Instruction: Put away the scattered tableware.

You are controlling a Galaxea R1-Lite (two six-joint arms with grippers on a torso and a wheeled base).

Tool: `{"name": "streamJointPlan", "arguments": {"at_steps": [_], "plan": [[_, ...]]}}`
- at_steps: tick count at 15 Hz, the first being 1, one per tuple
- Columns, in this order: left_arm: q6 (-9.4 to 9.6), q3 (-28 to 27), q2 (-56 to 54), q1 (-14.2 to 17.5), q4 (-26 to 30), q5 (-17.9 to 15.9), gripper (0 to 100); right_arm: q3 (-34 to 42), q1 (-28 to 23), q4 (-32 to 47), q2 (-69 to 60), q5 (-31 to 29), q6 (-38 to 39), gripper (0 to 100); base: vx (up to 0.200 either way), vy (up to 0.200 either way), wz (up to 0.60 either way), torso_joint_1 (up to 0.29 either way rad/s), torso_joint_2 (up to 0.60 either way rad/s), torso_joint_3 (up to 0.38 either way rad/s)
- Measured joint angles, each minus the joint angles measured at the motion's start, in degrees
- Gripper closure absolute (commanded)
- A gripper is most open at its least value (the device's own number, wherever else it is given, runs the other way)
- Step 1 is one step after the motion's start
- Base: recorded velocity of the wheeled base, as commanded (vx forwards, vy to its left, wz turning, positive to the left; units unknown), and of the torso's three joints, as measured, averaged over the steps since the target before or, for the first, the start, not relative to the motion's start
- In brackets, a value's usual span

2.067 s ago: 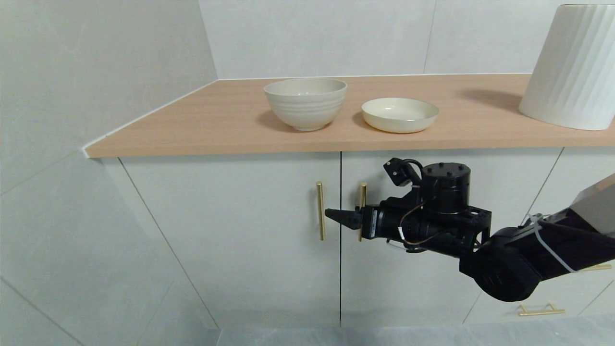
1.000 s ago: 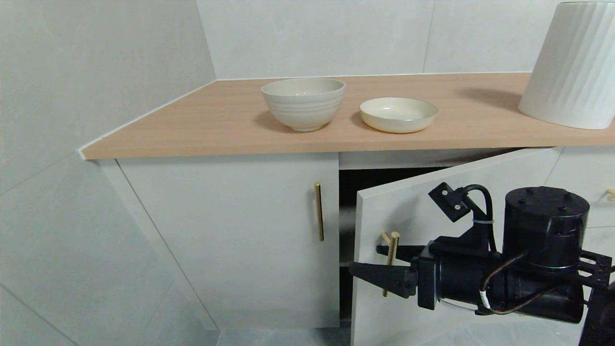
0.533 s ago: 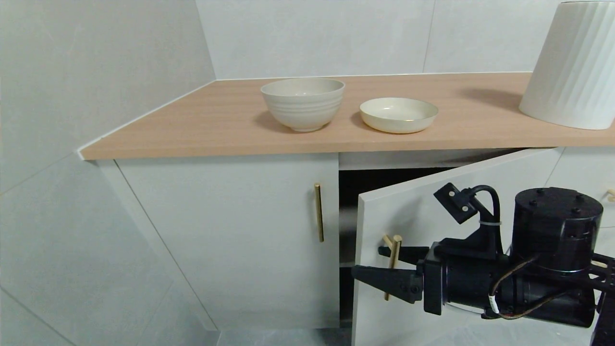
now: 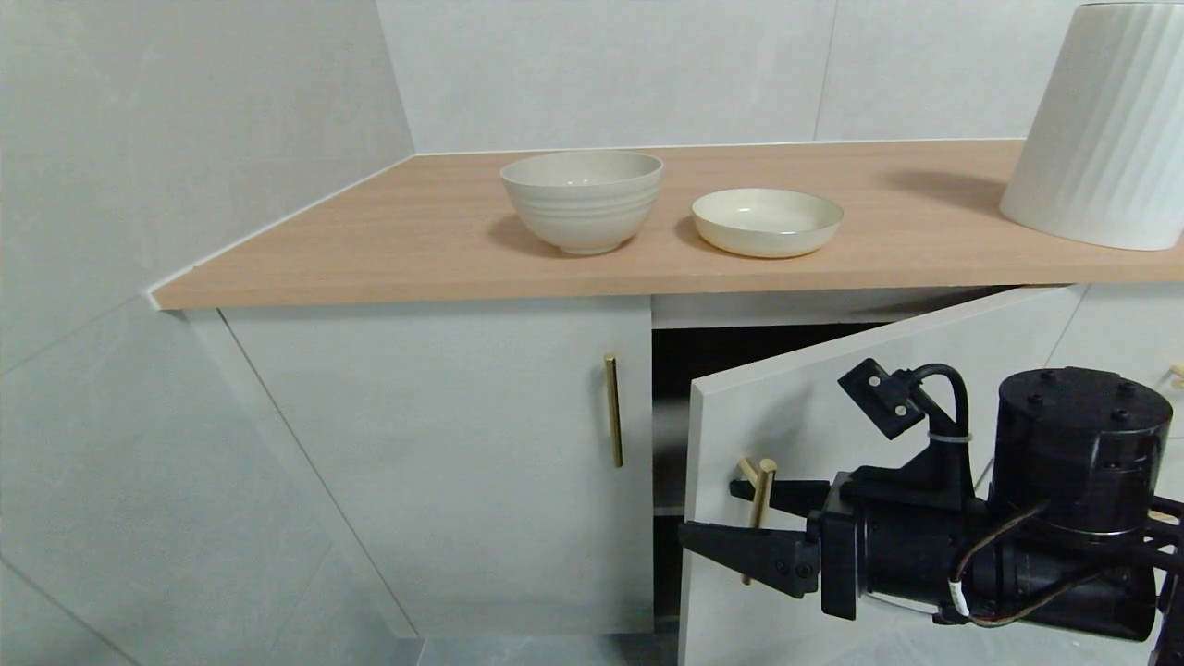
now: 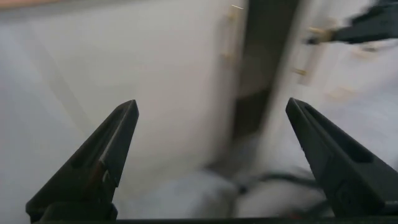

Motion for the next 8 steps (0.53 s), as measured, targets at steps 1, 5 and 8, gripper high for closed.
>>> {"name": "streamJointPlan", "arguments": {"at_steps": [1,5,8], "plan": [[0.02,-2.28,5.74,-0.45,0.11,-2.99,0,0.00,0.00,0.00,0.00,0.00,0.06,0,0.000,0.000,0.00,0.000,0.00,0.000],[-3.77,-7.19,28.21,-5.88,-8.02,-8.92,0,0.00,0.38,0.02,-0.02,0.02,0.22,0,0.000,0.000,0.00,0.000,0.00,0.000],[-11.86,-8.02,41.13,-13.53,-21.59,-10.39,0,0.00,0.46,0.02,-0.04,0.12,0.17,0,0.000,0.000,0.00,0.000,0.00,0.000]]}}
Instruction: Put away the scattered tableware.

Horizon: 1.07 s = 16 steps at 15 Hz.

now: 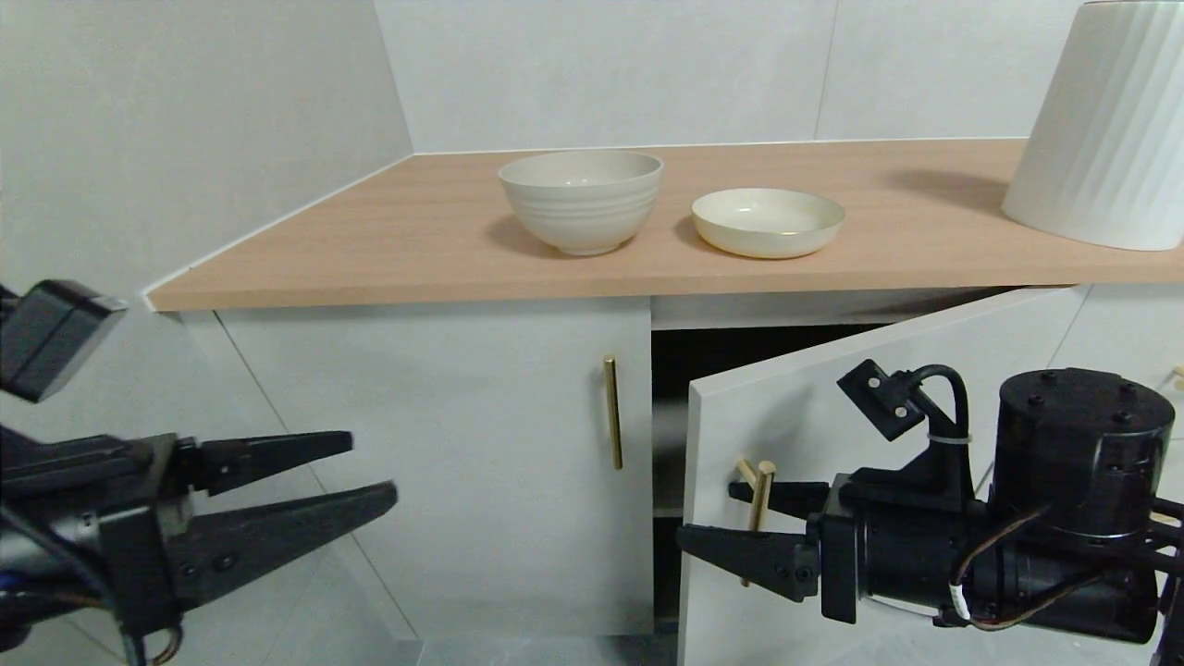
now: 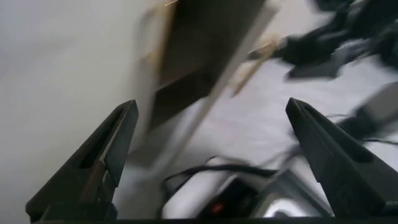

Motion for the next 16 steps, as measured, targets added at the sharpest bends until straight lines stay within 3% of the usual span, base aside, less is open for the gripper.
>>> {"name": "streamJointPlan", "arguments": {"at_steps": [4,8,9,14,16], "plan": [[-6.85,0.55,10.41,-9.52,-9.91,-0.16,0,0.00,0.55,-0.02,0.15,-0.02,-0.06,0,0.000,0.000,0.00,0.000,0.00,0.000],[-8.68,2.24,17.69,-15.10,-14.75,-0.07,0,-0.09,0.63,-0.06,0.43,0.00,-0.13,0,0.000,0.000,0.00,0.000,0.00,0.000],[-8.68,2.71,19.32,-15.58,-16.37,0.04,100,-0.11,0.66,-0.09,0.45,0.00,-0.13,0,0.000,0.000,0.00,0.000,0.00,0.000],[-8.57,3.08,25.27,-16.08,-22.16,1.38,100,-0.52,0.96,0.07,0.56,0.00,-0.09,0,0.000,0.000,0.00,0.000,0.00,0.000],[-8.68,1.93,28.11,-16.08,-27.04,2.63,100,-1.16,1.05,0.18,0.98,0.00,-0.15,0,0.000,0.000,0.00,0.000,0.00,0.000]]}}
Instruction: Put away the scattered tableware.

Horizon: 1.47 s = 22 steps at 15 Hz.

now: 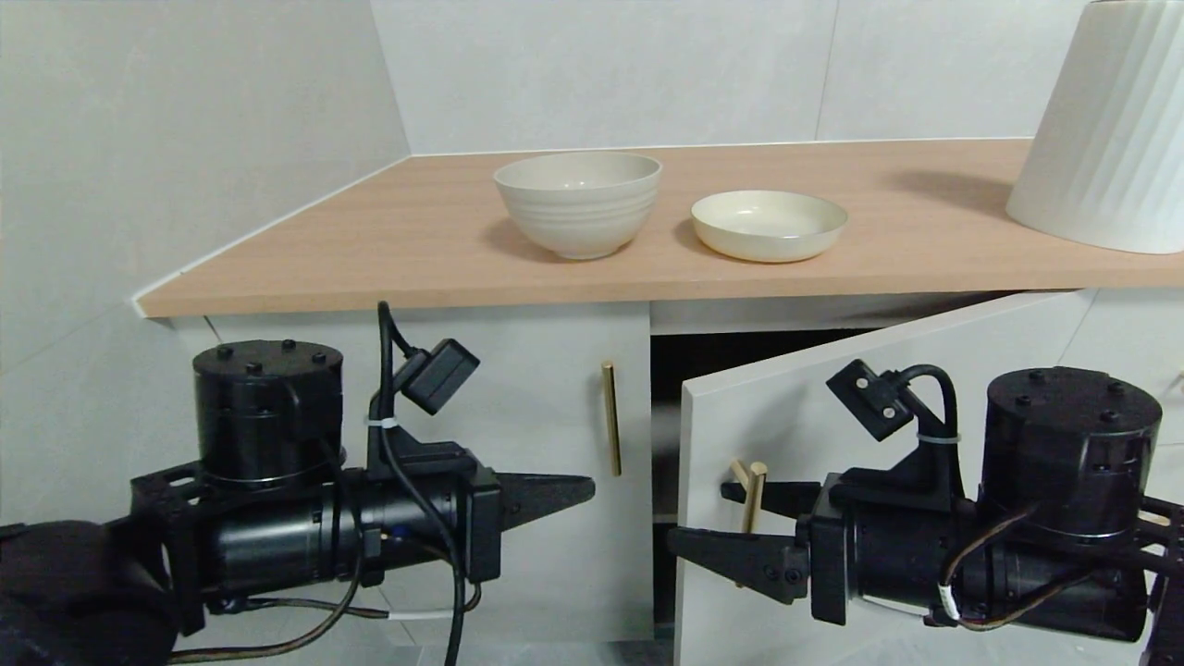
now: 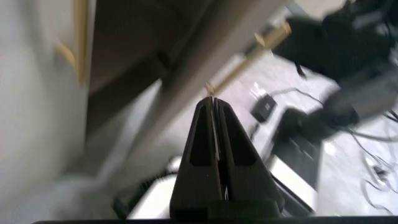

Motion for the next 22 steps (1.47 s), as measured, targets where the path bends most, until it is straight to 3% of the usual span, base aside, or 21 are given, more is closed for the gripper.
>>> {"name": "streamJointPlan", "arguments": {"at_steps": [2,3,5,11,16,19,22], "plan": [[0.09,-1.40,3.84,0.00,-6.62,0.28,100,-0.29,0.02,-0.71,0.52,0.00,0.04,0,0.000,0.000,0.00,0.000,0.00,0.000],[0.49,-1.89,6.25,-0.20,-12.46,0.17,100,-0.29,0.02,-1.55,0.77,0.00,0.12,0,0.000,0.000,0.00,0.000,0.00,0.000],[1.17,-1.93,10.37,-1.99,-20.59,0.13,100,-0.22,0.02,-2.18,0.94,0.00,0.12,0,0.000,0.000,0.00,0.000,0.00,0.000],[2.88,-1.97,18.99,-6.45,-30.83,5.21,100,0.00,0.09,-2.65,0.94,0.11,0.20,0,0.000,0.000,0.00,0.000,0.00,0.000],[4.82,-2.56,22.88,-7.94,-33.34,9.01,100,0.02,0.16,-2.71,0.99,0.12,0.26,0,0.000,0.000,0.00,0.000,0.00,0.000],[5.07,-3.46,26.55,-9.75,-41.34,11.08,100,0.23,0.17,-2.78,1.01,0.15,0.00,0,0.000,0.000,0.00,0.000,0.00,0.000],[5.10,-3.74,28.43,-10.75,-42.02,12.15,100,0.91,0.16,-2.89,0.66,0.15,-0.27,0,0.000,0.000,0.00,0.000,0.00,0.000]]}}
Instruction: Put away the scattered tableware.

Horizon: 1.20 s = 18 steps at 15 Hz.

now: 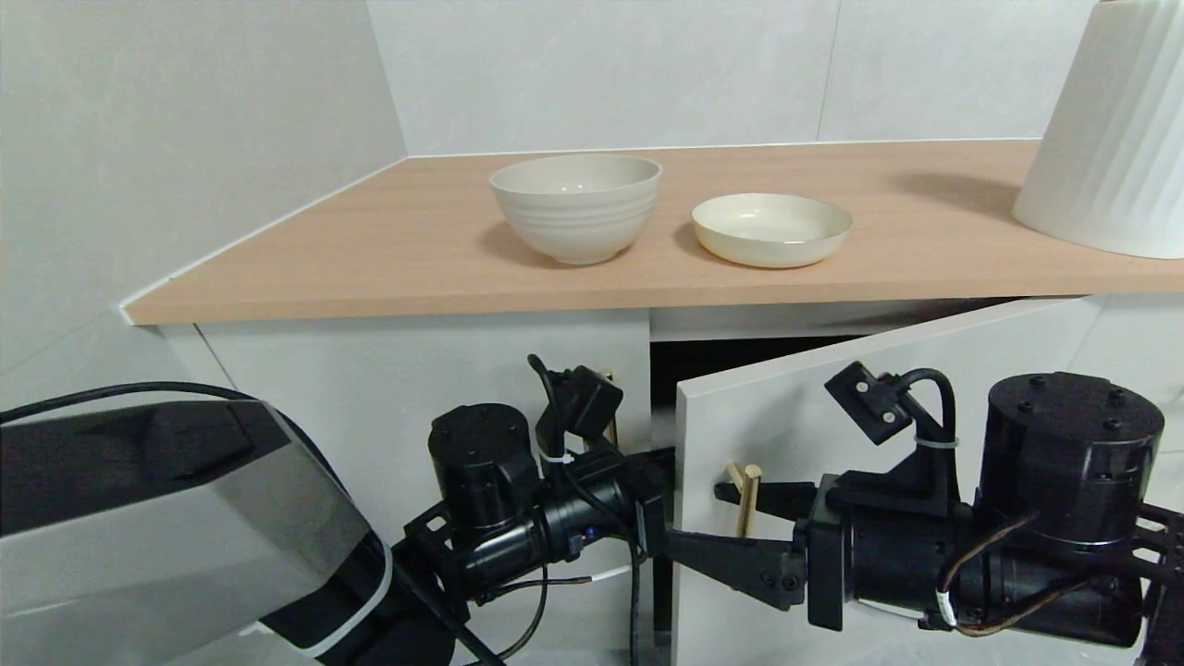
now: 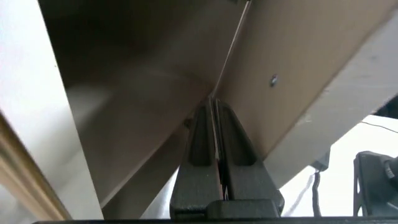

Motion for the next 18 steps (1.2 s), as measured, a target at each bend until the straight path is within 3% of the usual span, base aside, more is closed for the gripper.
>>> {"name": "streamJointPlan", "arguments": {"at_steps": [9,14,18], "plan": [[-0.09,-0.90,1.26,-0.94,-0.40,0.13,100,5.07,-3.90,-1.02,-2.65,-3.58,-8.57,0,0.000,0.000,0.00,0.000,0.00,0.000],[-0.11,-0.77,0.88,-1.04,-0.41,0.44,100,6.01,-7.66,0.21,-5.62,-5.25,-9.28,0,0.000,0.000,0.00,0.000,0.00,0.000],[-0.30,-1.40,0.38,-1.07,-0.22,1.34,100,5.24,-9.84,13.93,-11.93,-6.63,-9.61,0,0.000,0.000,0.00,0.000,0.00,0.000]]}}
